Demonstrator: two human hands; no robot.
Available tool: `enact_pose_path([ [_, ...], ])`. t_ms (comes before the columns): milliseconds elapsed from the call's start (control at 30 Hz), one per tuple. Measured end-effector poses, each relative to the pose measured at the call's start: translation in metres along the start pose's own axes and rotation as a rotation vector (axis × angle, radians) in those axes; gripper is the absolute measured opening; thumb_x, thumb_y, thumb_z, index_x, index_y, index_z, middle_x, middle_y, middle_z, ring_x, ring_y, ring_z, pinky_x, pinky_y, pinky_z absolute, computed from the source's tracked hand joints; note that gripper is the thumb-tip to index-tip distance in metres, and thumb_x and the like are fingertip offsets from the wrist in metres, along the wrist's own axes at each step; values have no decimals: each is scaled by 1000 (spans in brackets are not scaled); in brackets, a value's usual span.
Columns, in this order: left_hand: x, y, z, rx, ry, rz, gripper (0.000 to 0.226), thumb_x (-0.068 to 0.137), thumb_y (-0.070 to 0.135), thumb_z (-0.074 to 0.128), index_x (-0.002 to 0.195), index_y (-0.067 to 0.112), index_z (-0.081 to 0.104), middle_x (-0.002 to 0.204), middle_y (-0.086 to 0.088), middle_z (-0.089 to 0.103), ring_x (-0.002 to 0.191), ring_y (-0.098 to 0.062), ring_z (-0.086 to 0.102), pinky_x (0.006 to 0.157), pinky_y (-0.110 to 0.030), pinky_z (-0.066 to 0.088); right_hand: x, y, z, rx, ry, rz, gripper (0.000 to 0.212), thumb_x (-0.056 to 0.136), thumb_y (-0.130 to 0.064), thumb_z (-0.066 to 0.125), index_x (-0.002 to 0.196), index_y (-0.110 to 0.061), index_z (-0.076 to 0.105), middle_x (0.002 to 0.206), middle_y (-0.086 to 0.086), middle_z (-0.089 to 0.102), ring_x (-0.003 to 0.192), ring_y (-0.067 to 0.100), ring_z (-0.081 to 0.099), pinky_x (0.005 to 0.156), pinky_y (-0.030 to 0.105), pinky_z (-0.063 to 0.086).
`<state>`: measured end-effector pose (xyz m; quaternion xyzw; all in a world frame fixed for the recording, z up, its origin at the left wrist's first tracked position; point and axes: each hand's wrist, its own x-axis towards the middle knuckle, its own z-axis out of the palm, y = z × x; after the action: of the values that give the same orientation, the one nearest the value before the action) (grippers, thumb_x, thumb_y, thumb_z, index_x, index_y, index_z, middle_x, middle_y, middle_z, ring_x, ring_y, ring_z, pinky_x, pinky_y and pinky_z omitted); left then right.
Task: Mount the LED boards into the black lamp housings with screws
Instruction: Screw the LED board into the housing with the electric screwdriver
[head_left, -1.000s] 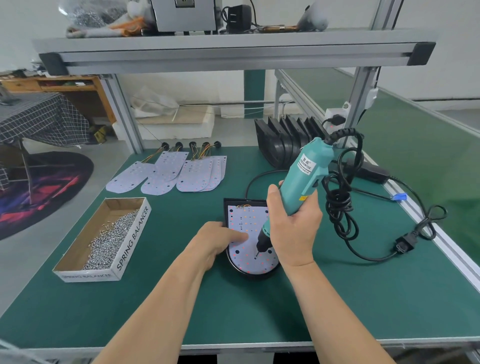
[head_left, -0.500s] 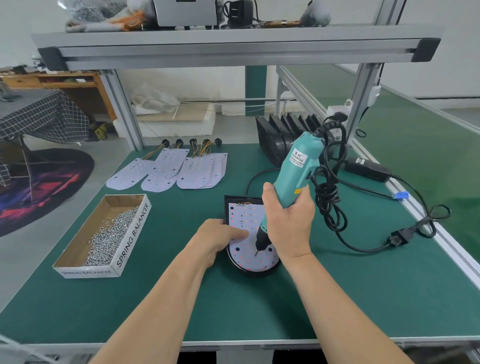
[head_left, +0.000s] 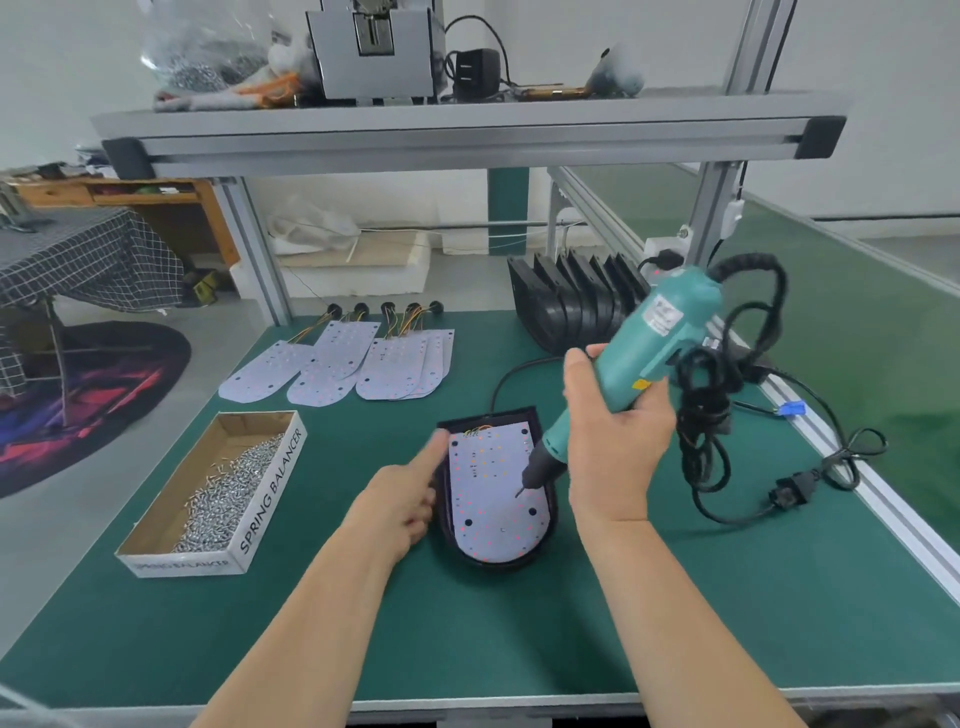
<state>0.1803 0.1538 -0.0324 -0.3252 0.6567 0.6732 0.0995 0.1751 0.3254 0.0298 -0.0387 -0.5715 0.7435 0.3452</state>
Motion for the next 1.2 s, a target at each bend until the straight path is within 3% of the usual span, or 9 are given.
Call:
enact_pose_path([
  [100,0,3,-23,-582,-54,-111,7,101,6,47,98,0,49,85,-16,51,46,-16,48,36,-21,31,8,2,-5,89,107,128,22,77,-33,79,86,-27,60,76,-9,68,69,13,64,70,28,52],
  [200,-10,5,-35,-794,-117,-98,35,95,-20,25,123,-12,44,117,-26,48,78,-25,55,45,-22,50,8,3,-9,112,117,213,25,79,-41,76,86,-27,56,71,-10,67,67,7,64,68,26,49],
  [400,-37,10,-30,-707,-313,16,14,101,-9,43,108,-16,53,88,-30,72,63,-21,72,49,-18,56,0,-2,-3,148,120,241,22,83,-39,69,88,-24,54,63,-12,64,61,5,58,66,26,47],
  [600,-35,7,-19,-189,-185,147,29,101,27,57,87,4,65,52,-2,52,33,-6,32,31,-15,21,8,-17,8,215,142,185,17,86,-31,68,88,-23,53,65,-8,62,63,9,56,60,20,47],
  [700,-35,10,-15,-310,-162,105,24,97,20,64,93,-1,73,62,-7,63,40,-7,49,34,-16,38,11,-18,15,225,140,171,15,90,-25,67,90,-21,53,65,-7,62,63,10,57,60,20,47],
  [833,-37,17,-20,-584,-326,-5,29,99,5,51,110,-21,60,99,-36,70,70,-33,74,55,-28,60,12,-15,22,219,139,167,13,91,-22,67,90,-21,54,64,-7,63,62,9,58,58,18,48],
  [933,-40,19,-23,-543,-416,39,37,74,-6,63,106,-24,64,104,-41,67,75,-36,74,59,-28,61,12,-11,28,211,136,174,14,90,-24,68,90,-21,54,65,-7,64,63,10,59,60,18,48],
  [1067,-40,15,-17,-516,-474,62,12,98,-4,49,100,-12,57,101,-36,69,71,-29,74,53,-23,57,10,-9,34,197,117,170,16,84,-29,68,88,-21,55,66,-6,65,64,11,59,61,20,48],
  [1200,-39,12,-10,-425,-409,99,9,89,5,64,90,0,56,91,-24,75,61,-15,70,45,-15,50,10,-9,38,198,109,150,16,85,-28,68,86,-21,54,66,-5,64,63,12,59,60,19,49],
])
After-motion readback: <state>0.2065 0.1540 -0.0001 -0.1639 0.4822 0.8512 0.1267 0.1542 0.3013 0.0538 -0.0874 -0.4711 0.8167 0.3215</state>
